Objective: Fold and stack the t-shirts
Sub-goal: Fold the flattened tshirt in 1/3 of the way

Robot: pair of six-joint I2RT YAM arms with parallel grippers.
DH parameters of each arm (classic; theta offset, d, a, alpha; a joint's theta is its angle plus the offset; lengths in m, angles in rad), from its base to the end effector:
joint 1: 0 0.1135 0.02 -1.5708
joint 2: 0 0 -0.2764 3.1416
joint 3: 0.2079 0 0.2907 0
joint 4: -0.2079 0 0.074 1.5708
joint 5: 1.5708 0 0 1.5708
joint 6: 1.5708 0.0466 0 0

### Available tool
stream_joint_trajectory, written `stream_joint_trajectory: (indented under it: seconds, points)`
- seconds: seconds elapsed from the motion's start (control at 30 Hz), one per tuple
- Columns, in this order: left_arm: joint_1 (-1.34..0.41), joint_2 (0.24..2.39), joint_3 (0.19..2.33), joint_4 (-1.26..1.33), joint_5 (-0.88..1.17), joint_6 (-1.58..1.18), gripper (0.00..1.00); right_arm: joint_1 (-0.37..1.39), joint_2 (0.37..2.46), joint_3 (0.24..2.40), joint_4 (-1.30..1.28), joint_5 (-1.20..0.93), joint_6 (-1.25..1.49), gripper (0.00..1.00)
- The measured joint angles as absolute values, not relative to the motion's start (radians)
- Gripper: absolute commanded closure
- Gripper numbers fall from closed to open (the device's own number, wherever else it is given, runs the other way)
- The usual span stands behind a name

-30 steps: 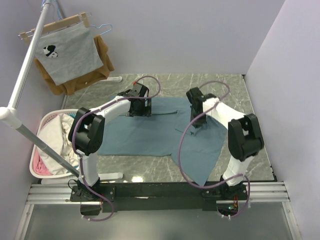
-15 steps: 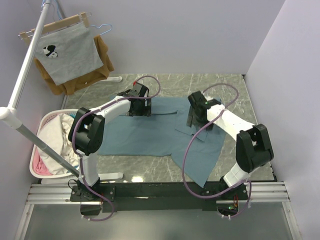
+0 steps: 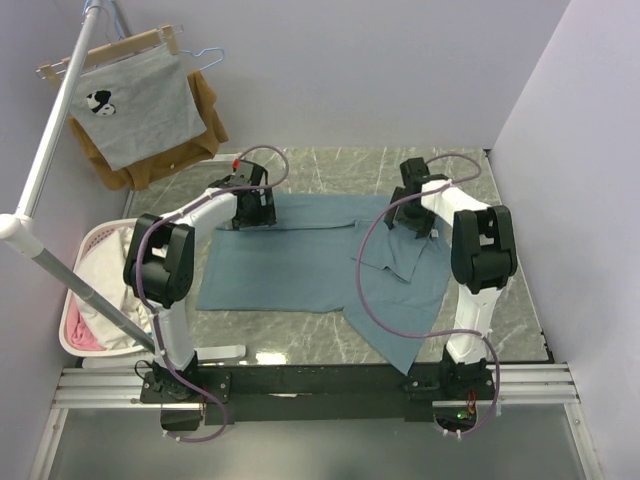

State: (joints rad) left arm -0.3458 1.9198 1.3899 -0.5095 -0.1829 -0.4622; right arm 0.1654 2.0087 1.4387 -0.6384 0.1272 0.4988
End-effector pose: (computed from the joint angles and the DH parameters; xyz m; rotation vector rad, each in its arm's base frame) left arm 0.4272 -0.1449 0.1779 -0.2146 2.5747 -0.0585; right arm 0.4465 0.0685 0.1484 0.4894 2.7147 -0.0013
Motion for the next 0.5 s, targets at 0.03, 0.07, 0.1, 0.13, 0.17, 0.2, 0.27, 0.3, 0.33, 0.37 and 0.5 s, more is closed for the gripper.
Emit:
stream_joint_trajectory:
  seconds: [0.03, 0.07, 0.1, 0.13, 0.17, 0.2, 0.27, 0.3, 0.33, 0.37, 0.5]
  points:
    - [-0.332, 1.922, 1.390, -0.509, -0.183, -0.465, 0.07, 0.153, 2.014, 1.456, -0.644, 0.119, 0.496, 0.16]
    - [-0.321, 1.925, 1.390, -0.507, -0.184, -0.466, 0.08, 0.135, 2.029, 1.485, -0.651, 0.107, 0.488, 0.16]
    - [-0.312, 1.929, 1.390, -0.504, -0.184, -0.467, 0.08, 0.123, 2.047, 1.509, -0.662, 0.098, 0.480, 0.16]
    - [-0.307, 1.935, 1.390, -0.501, -0.184, -0.469, 0.09, 0.112, 2.073, 1.546, -0.680, 0.088, 0.473, 0.17]
    - [-0.303, 1.940, 1.390, -0.499, -0.184, -0.470, 0.09, 0.104, 2.109, 1.592, -0.704, 0.081, 0.463, 0.16]
    - [-0.302, 1.947, 1.390, -0.498, -0.184, -0.474, 0.09, 0.099, 2.144, 1.639, -0.731, 0.077, 0.453, 0.15]
    - [-0.301, 1.967, 1.390, -0.498, -0.182, -0.478, 0.09, 0.092, 2.219, 1.769, -0.812, 0.076, 0.432, 0.15]
    - [-0.301, 1.976, 1.390, -0.498, -0.181, -0.481, 0.09, 0.091, 2.258, 1.833, -0.839, 0.074, 0.419, 0.14]
    - [-0.302, 1.982, 1.390, -0.498, -0.181, -0.484, 0.09, 0.091, 2.296, 1.899, -0.869, 0.070, 0.407, 0.14]
    - [-0.302, 1.988, 1.390, -0.499, -0.181, -0.485, 0.09, 0.091, 2.333, 1.968, -0.908, 0.067, 0.397, 0.13]
    - [-0.302, 1.993, 1.394, -0.502, -0.182, -0.488, 0.10, 0.091, 2.497, 2.271, -1.018, 0.062, 0.360, 0.10]
